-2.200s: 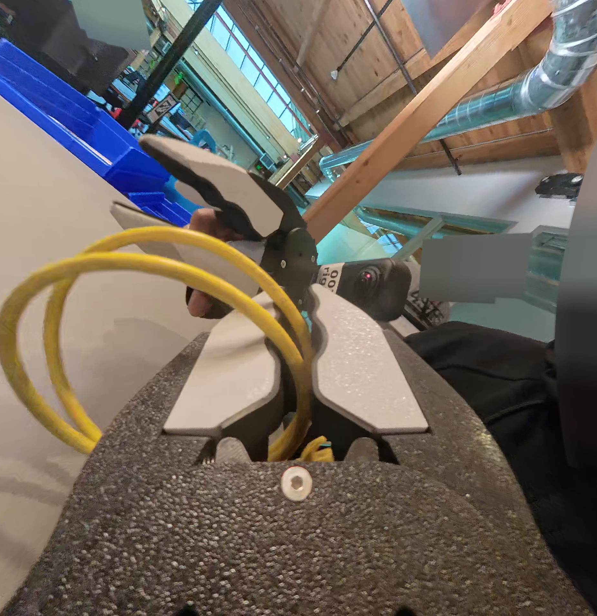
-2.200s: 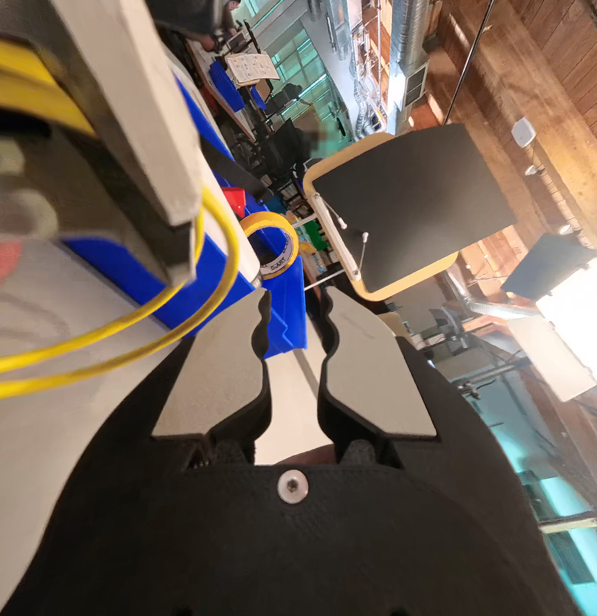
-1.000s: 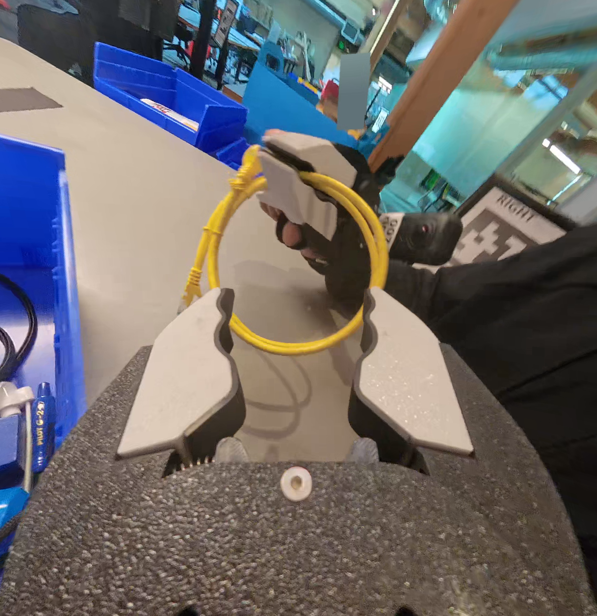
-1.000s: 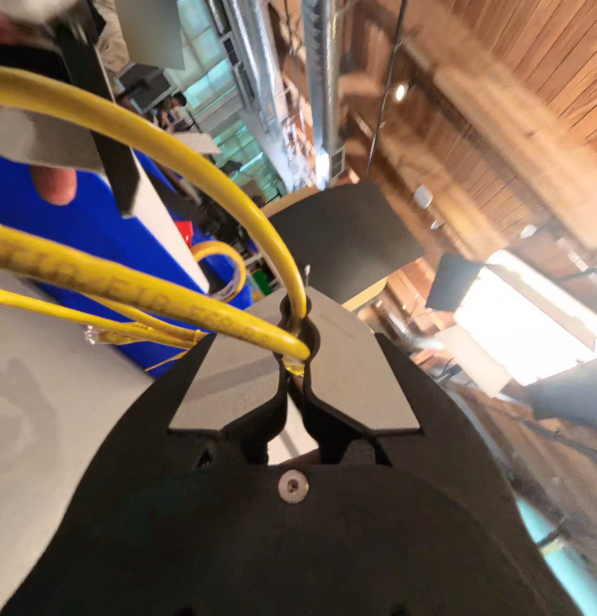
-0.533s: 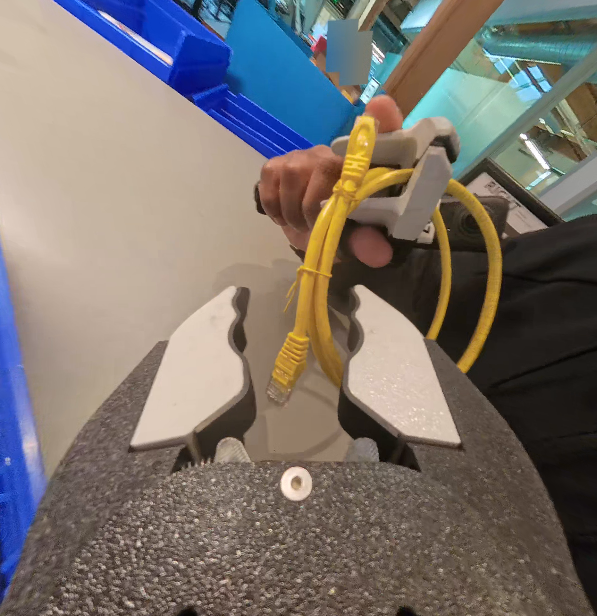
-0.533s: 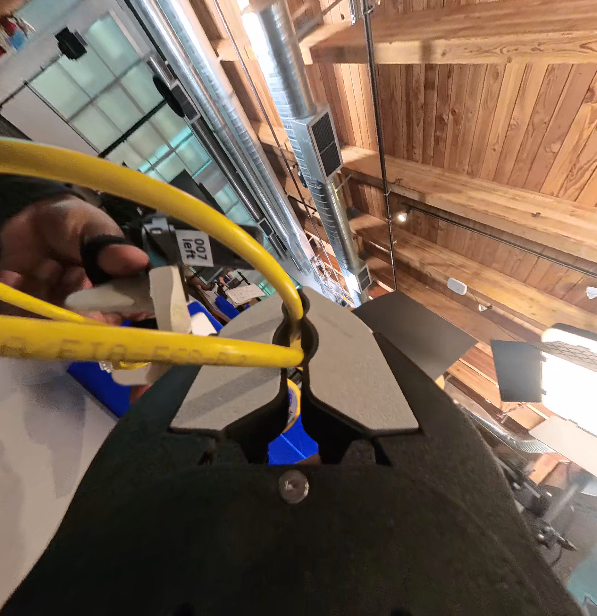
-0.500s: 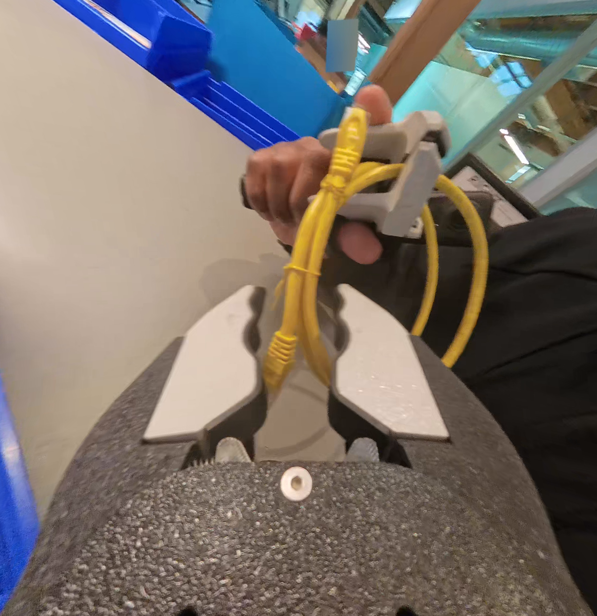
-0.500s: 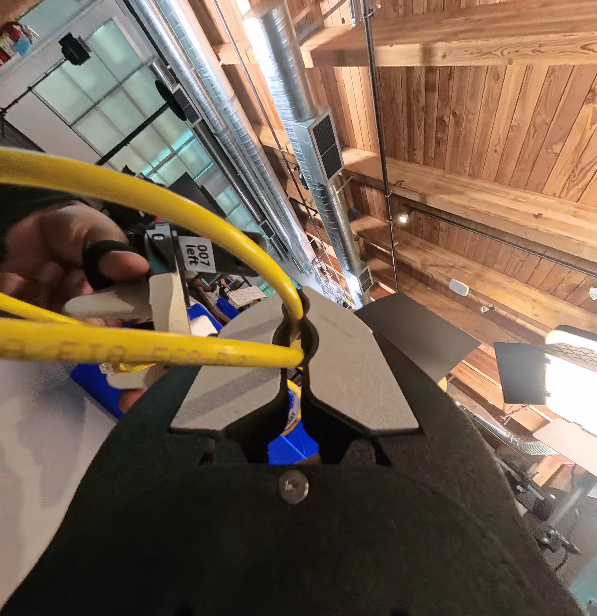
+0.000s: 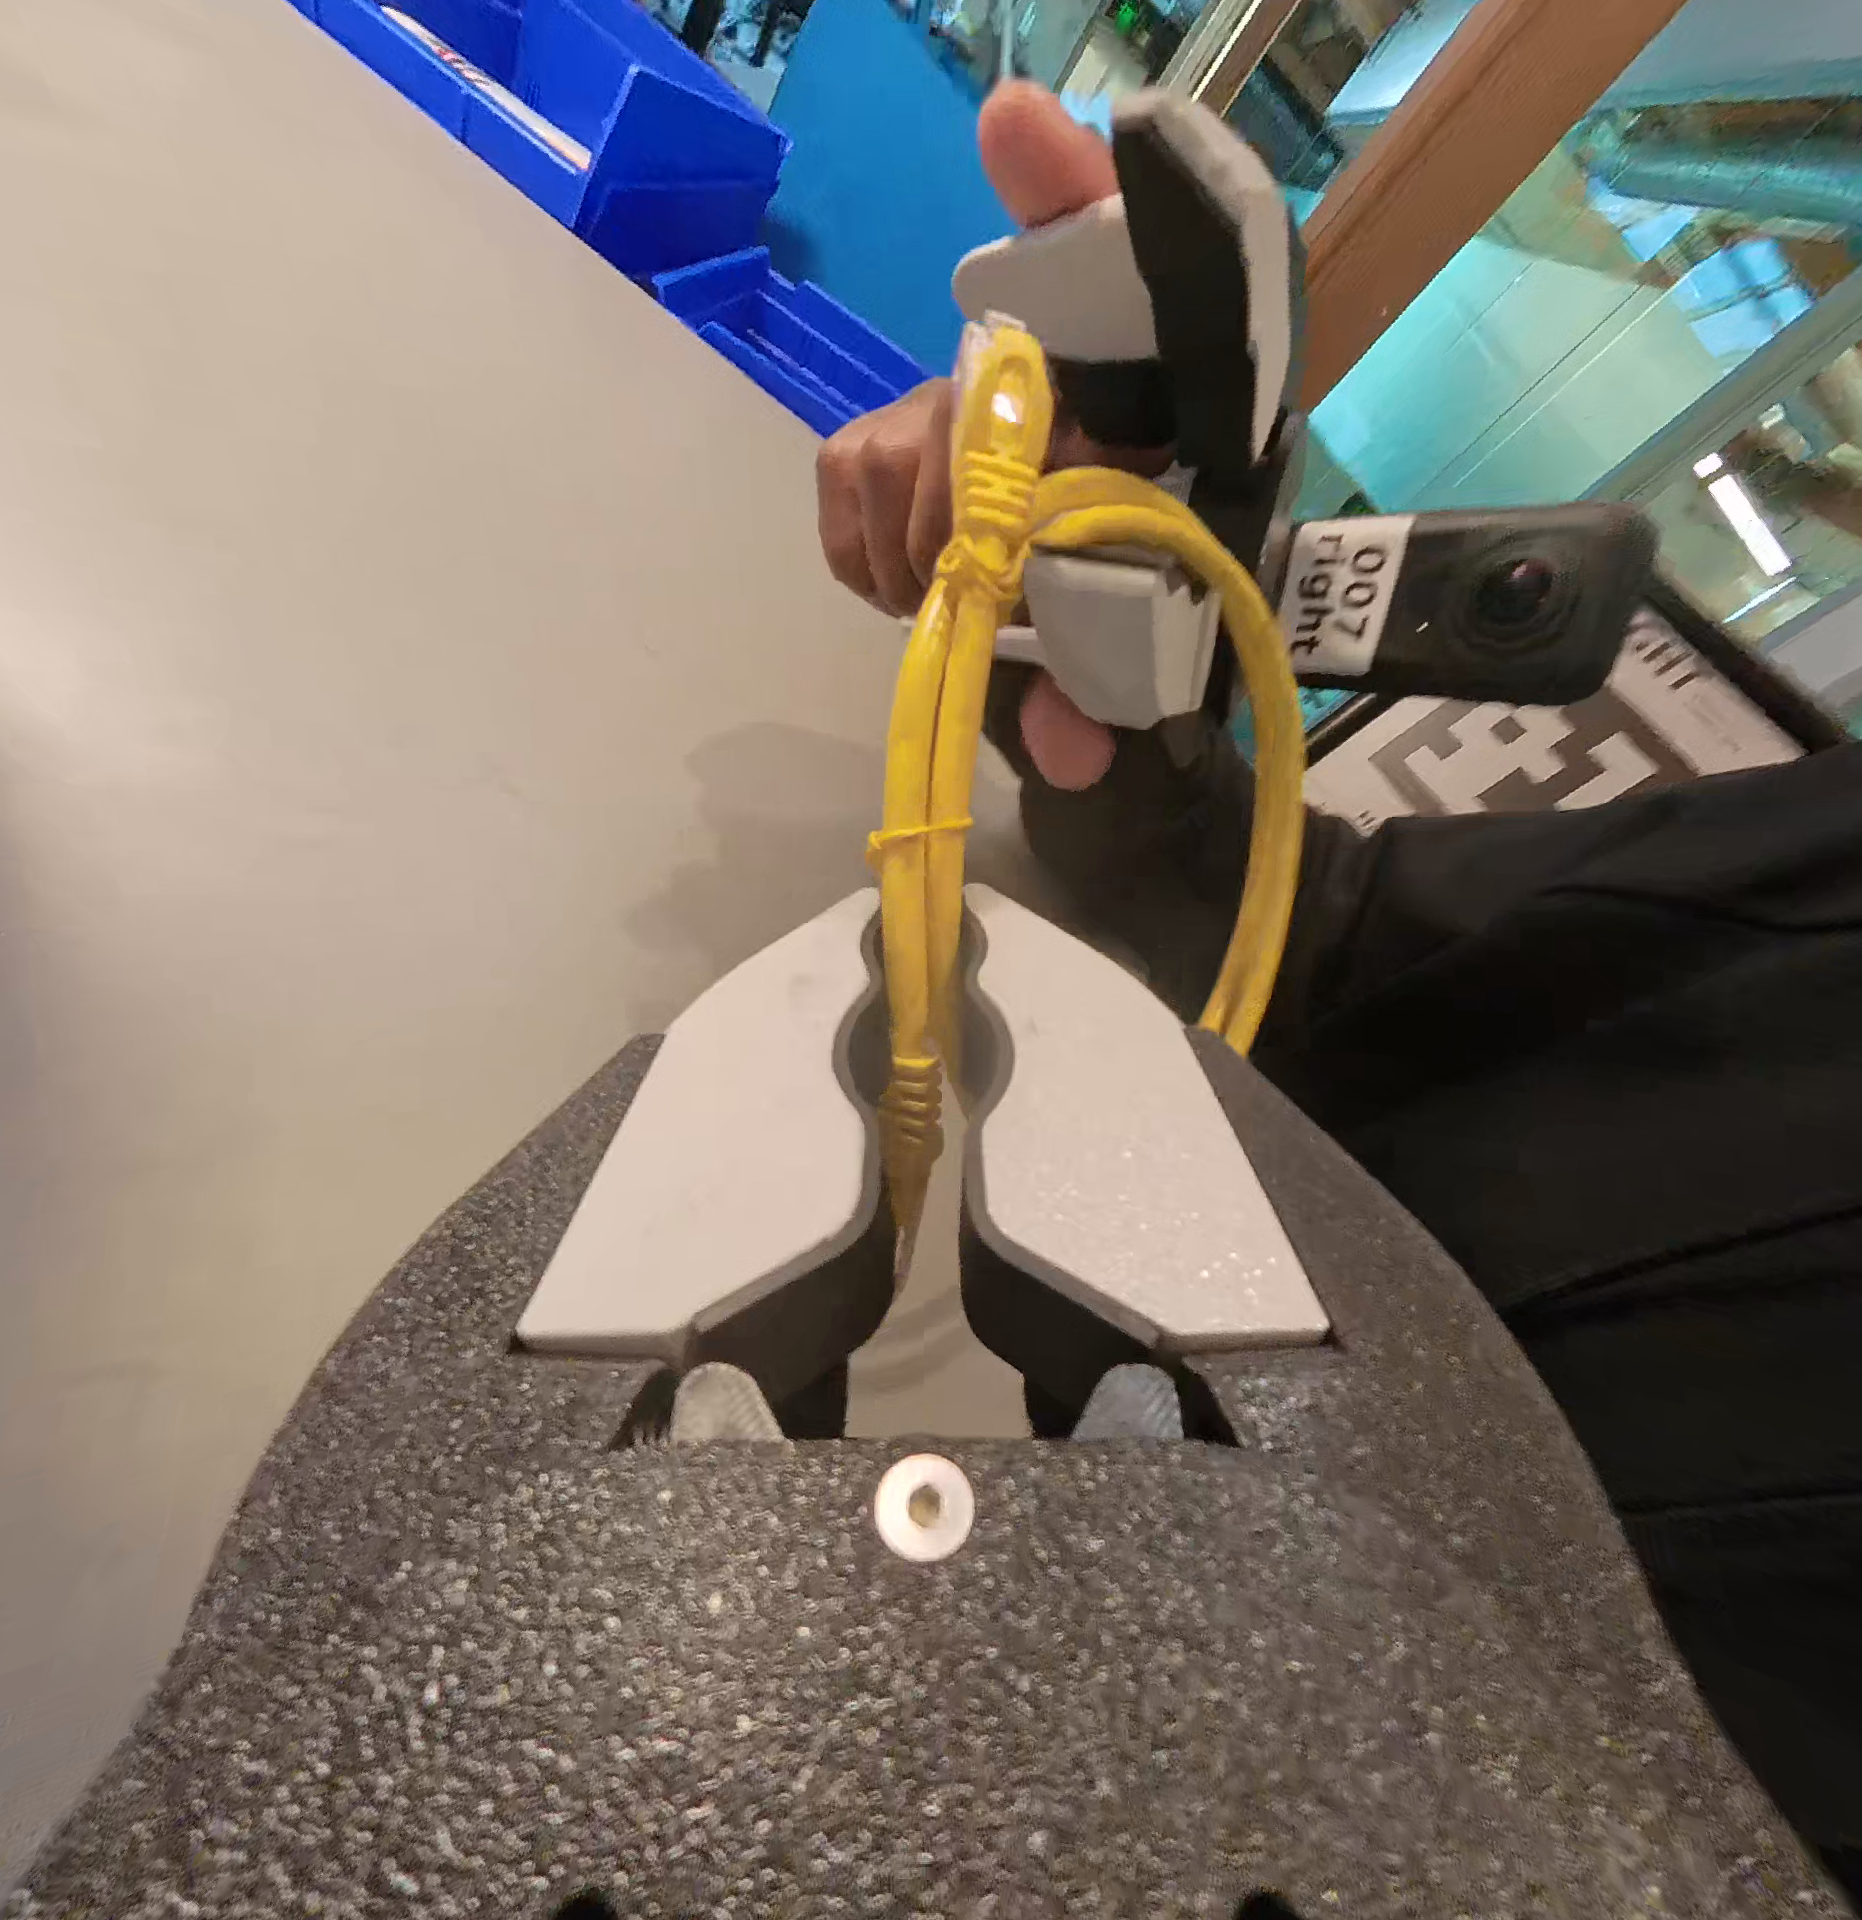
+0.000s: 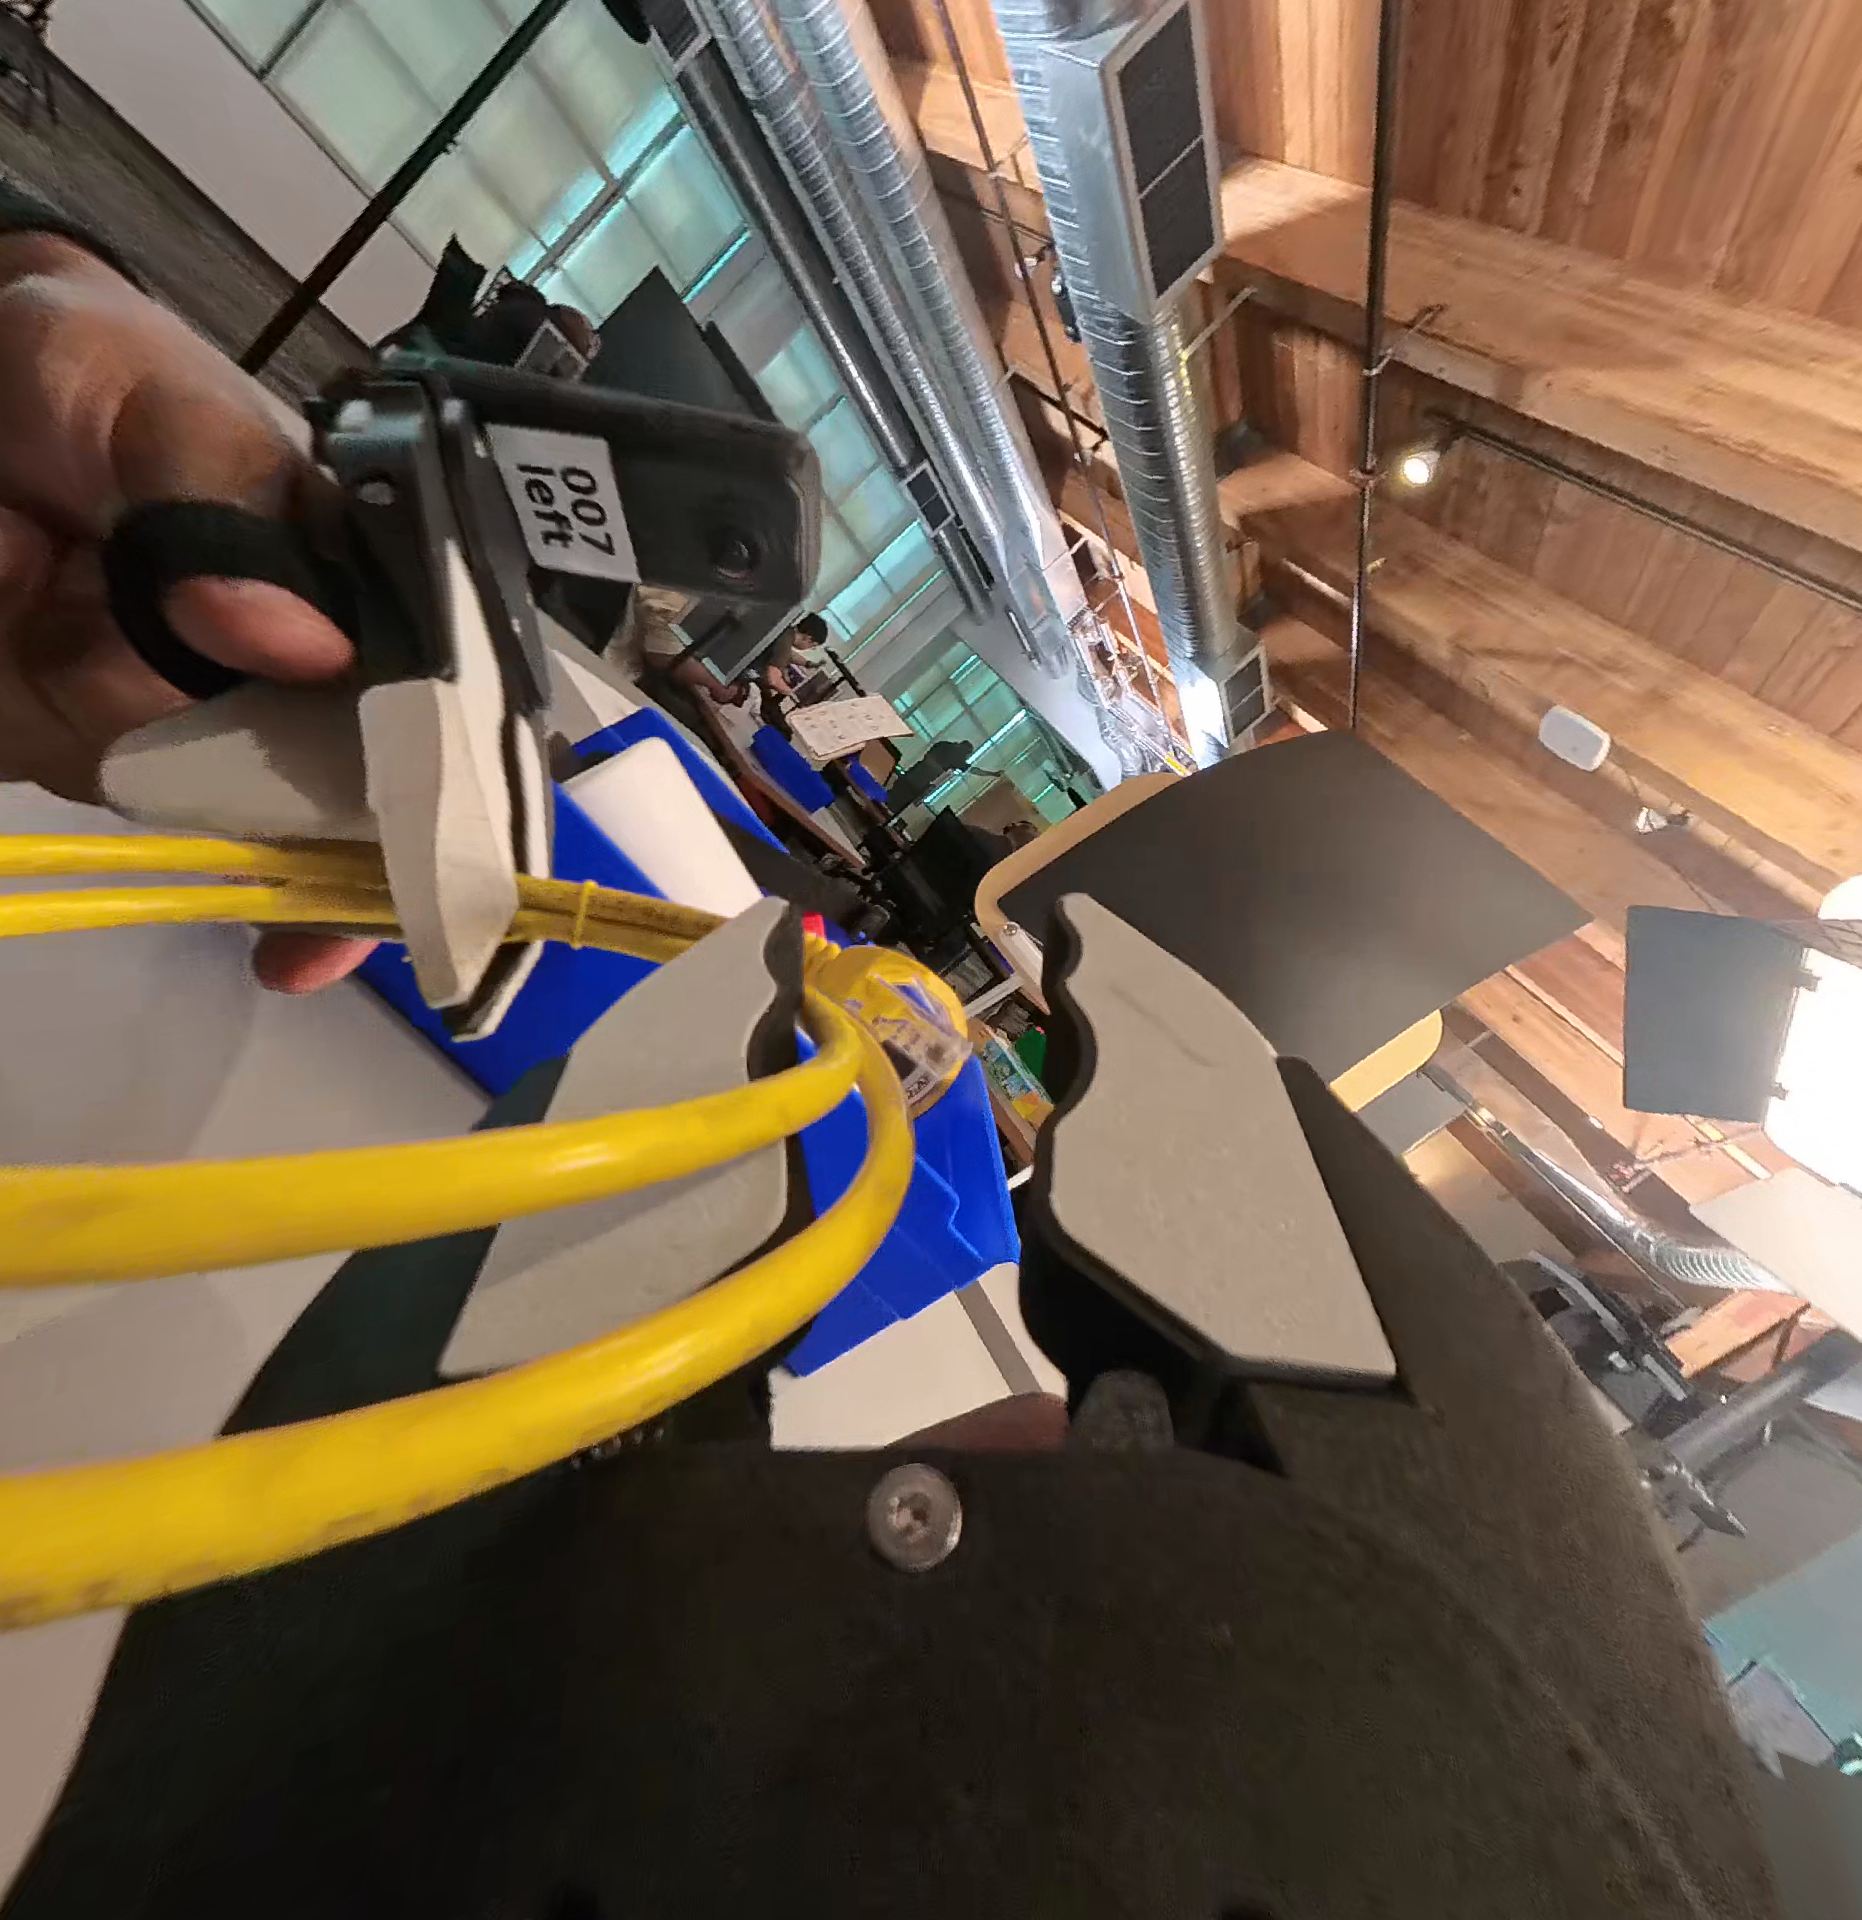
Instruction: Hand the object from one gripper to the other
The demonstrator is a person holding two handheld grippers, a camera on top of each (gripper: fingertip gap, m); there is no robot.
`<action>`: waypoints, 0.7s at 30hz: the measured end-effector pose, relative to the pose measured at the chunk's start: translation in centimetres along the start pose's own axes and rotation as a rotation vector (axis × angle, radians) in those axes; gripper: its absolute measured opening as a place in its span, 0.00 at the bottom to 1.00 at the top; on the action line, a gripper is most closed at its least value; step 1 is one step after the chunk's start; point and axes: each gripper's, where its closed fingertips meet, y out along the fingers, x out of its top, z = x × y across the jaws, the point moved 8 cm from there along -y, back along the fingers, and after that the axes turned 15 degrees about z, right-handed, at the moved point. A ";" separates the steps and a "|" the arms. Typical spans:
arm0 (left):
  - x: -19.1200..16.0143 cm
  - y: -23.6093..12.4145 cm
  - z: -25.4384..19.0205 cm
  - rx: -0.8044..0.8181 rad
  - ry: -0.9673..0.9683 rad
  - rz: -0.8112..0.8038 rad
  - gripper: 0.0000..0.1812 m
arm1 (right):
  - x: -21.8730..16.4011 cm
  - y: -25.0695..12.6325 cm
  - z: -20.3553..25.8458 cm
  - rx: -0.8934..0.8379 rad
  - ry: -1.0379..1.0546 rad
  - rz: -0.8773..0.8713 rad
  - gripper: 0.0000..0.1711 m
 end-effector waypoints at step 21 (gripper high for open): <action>2.3 -8.0 0.7 0.173 -0.171 -0.686 0.05 | -1.5 -0.9 2.3 -0.304 -0.363 0.219 0.29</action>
